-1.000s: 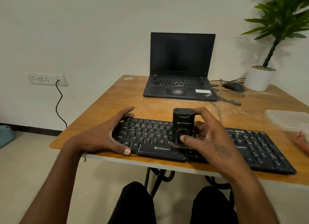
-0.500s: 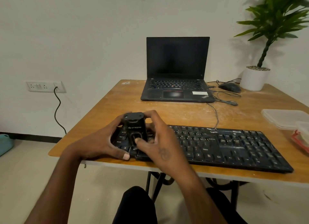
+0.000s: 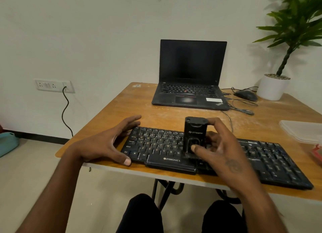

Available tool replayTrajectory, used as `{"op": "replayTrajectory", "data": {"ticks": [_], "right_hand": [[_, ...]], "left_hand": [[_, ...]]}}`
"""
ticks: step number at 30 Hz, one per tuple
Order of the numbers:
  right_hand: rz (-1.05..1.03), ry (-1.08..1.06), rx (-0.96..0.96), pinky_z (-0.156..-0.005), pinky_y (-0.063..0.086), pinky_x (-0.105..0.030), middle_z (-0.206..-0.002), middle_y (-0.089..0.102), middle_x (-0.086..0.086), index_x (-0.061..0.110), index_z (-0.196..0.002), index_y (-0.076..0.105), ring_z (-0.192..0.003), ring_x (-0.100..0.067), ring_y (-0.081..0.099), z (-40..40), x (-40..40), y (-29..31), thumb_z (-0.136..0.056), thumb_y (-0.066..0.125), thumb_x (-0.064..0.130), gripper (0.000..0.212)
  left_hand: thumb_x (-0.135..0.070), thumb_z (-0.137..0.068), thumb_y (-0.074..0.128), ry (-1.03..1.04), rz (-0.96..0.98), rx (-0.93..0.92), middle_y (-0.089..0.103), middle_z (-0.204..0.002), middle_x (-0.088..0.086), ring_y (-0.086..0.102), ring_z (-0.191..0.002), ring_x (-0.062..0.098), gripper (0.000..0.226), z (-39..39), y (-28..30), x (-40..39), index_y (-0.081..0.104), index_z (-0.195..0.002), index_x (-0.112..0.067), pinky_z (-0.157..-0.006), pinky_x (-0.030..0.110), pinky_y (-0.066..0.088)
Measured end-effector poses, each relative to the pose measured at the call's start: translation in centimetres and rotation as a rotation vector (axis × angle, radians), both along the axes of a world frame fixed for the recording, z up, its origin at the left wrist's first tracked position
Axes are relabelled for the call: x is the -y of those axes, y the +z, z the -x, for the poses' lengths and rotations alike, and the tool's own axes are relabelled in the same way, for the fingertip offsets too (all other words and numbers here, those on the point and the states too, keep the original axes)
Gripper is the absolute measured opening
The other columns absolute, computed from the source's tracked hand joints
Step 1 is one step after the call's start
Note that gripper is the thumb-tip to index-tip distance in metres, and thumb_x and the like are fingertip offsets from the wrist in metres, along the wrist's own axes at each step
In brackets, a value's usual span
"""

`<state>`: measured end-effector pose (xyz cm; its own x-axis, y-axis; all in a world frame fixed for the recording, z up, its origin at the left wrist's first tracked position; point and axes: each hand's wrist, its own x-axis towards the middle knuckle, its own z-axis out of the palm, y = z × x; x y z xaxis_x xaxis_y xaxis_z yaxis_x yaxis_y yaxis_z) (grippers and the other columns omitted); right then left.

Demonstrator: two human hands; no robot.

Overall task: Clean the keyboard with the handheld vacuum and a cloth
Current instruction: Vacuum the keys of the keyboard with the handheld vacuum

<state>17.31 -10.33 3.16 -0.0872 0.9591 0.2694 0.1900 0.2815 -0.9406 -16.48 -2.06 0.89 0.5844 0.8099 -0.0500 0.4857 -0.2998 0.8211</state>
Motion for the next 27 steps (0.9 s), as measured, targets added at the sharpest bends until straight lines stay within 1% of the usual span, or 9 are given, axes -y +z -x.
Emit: {"op": "replayTrajectory", "data": {"ticks": [3,7,9,11,14,18,19,24,27], "right_hand": [[-0.019,0.101,-0.014,-0.065,0.06,-0.024,-0.112,0.067,0.003,0.03,-0.122,0.054,-0.088,-0.007,0.074,3.4,-0.7,-0.1,-0.09,0.07,0.0,0.047],[-0.058,0.192,0.064,-0.074,0.064,-0.036,-0.113,0.065,0.006,0.04,-0.123,0.051,-0.097,-0.015,0.072,8.6,-1.9,-0.2,-0.092,0.07,0.009,0.048],[-0.098,0.199,0.11,-0.079,0.063,-0.042,-0.113,0.066,0.006,0.041,-0.125,0.049,-0.1,-0.015,0.07,10.3,-2.2,-0.3,-0.091,0.07,0.012,0.049],[-0.095,0.201,0.123,-0.078,0.063,-0.045,-0.112,0.067,0.005,0.041,-0.125,0.049,-0.099,-0.015,0.07,10.5,-2.3,-0.3,-0.09,0.07,0.012,0.05],[-0.027,0.194,0.038,-0.072,0.064,-0.039,-0.114,0.067,0.003,0.036,-0.123,0.052,-0.096,-0.015,0.073,8.2,-2.0,-0.2,-0.091,0.07,0.006,0.048],[-0.023,0.153,-0.018,-0.063,0.054,-0.01,-0.109,0.062,0.014,0.022,-0.124,0.052,-0.087,0.02,0.063,5.3,-0.9,0.2,-0.091,0.068,-0.003,0.044],[-0.03,0.145,-0.007,-0.061,0.052,-0.008,-0.108,0.061,0.016,0.022,-0.125,0.052,-0.085,0.021,0.062,5.3,-0.9,0.2,-0.091,0.068,-0.002,0.044],[-0.09,0.151,0.116,-0.069,0.063,-0.032,-0.109,0.067,0.01,0.037,-0.123,0.05,-0.091,-0.007,0.072,8.9,-1.9,-0.3,-0.092,0.071,0.01,0.046],[-0.148,0.18,0.146,-0.081,0.062,-0.042,-0.108,0.069,0.01,0.042,-0.126,0.048,-0.098,-0.008,0.069,11.6,-2.4,-0.5,-0.092,0.07,0.014,0.05]], "left_hand": [[-0.026,-0.069,0.095,-0.01,0.004,-0.016,0.032,-0.163,-0.029,0.035,-0.15,-0.001,0.124,-0.1,0.1,0.0,0.015,-0.158,-0.061,-0.122,0.032,0.038],[-0.025,-0.071,0.094,0.005,-0.008,-0.039,0.041,-0.157,-0.027,0.043,-0.144,0.0,0.121,-0.2,0.0,0.1,0.016,-0.16,-0.051,-0.117,0.03,0.043],[-0.027,-0.07,0.094,0.034,-0.012,-0.039,0.047,-0.151,-0.03,0.045,-0.141,-0.003,0.114,-0.2,-0.1,0.2,0.024,-0.158,-0.043,-0.12,0.031,0.041],[-0.03,-0.069,0.095,0.043,-0.016,-0.034,0.047,-0.152,-0.029,0.045,-0.142,-0.003,0.115,-0.1,-0.1,0.2,0.024,-0.158,-0.043,-0.121,0.032,0.04],[-0.037,-0.066,0.096,0.021,-0.017,-0.024,0.037,-0.16,-0.027,0.041,-0.145,-0.001,0.126,-0.1,-0.2,0.3,0.013,-0.158,-0.059,-0.117,0.03,0.043],[-0.032,-0.066,0.097,0.036,-0.012,-0.008,0.032,-0.16,-0.033,0.037,-0.145,-0.006,0.127,-0.1,-0.4,0.2,0.012,-0.155,-0.067,-0.116,0.024,0.043],[-0.031,-0.067,0.097,0.037,-0.012,-0.008,0.032,-0.16,-0.033,0.037,-0.145,-0.005,0.127,-0.1,-0.5,0.1,0.012,-0.154,-0.067,-0.116,0.025,0.042],[-0.031,-0.067,0.096,0.038,-0.004,-0.021,0.032,-0.16,-0.026,0.042,-0.143,-0.001,0.131,-0.1,-0.3,0.2,0.006,-0.155,-0.067,-0.113,0.025,0.046],[-0.022,-0.073,0.097,0.054,-0.021,-0.046,0.044,-0.149,-0.035,0.043,-0.136,-0.014,0.126,-0.2,-0.6,0.1,0.011,-0.161,-0.048,-0.109,0.01,0.04]]}}
